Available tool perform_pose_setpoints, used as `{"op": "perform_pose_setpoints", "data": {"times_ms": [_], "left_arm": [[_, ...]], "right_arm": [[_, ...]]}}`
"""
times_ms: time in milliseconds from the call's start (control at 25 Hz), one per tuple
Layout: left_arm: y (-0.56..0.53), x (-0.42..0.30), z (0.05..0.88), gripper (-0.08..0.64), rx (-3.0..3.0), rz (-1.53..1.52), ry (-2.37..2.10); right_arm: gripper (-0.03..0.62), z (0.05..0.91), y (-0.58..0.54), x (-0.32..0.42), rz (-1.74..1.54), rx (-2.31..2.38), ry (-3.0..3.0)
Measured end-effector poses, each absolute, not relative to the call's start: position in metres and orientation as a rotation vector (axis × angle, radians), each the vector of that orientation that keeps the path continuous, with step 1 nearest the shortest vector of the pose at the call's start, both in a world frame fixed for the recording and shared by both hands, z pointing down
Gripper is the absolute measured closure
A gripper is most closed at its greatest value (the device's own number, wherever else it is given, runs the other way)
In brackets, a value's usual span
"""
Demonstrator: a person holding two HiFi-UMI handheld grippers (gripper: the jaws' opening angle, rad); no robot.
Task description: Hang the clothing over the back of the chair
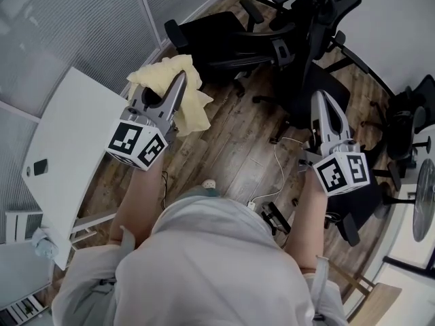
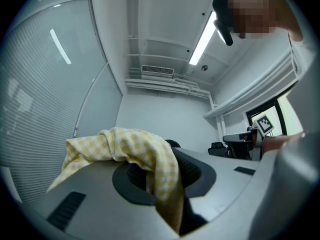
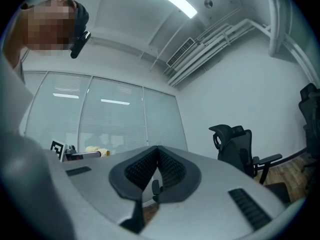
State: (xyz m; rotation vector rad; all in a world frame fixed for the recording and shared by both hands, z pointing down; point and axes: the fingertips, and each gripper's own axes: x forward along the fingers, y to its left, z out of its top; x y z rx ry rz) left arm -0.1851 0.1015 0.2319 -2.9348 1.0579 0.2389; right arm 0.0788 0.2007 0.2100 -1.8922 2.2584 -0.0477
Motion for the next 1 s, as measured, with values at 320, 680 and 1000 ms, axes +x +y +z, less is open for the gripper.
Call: {"op": "perform_pose_setpoints", "data": {"times_ms": [320, 680, 1000], "left_arm": [[0.054, -0.193, 0.234, 0.468, -2.951, 0.253, 1.035], [0.025, -0.199, 0.240, 0.466, -2.979, 0.248, 1.011], [0.015, -0.199, 0.250, 0.468, -2.995, 0.236, 1.022]], "right_arm": [[0.571, 0.208, 0.160, 0.069, -0.036, -1.917, 2.243], [0.571, 0.216, 0.135, 0.062, -0.082, -1.937, 2.236], [0.571, 0.224, 0.123, 0.063, -0.104, -1.940, 2.243]]}}
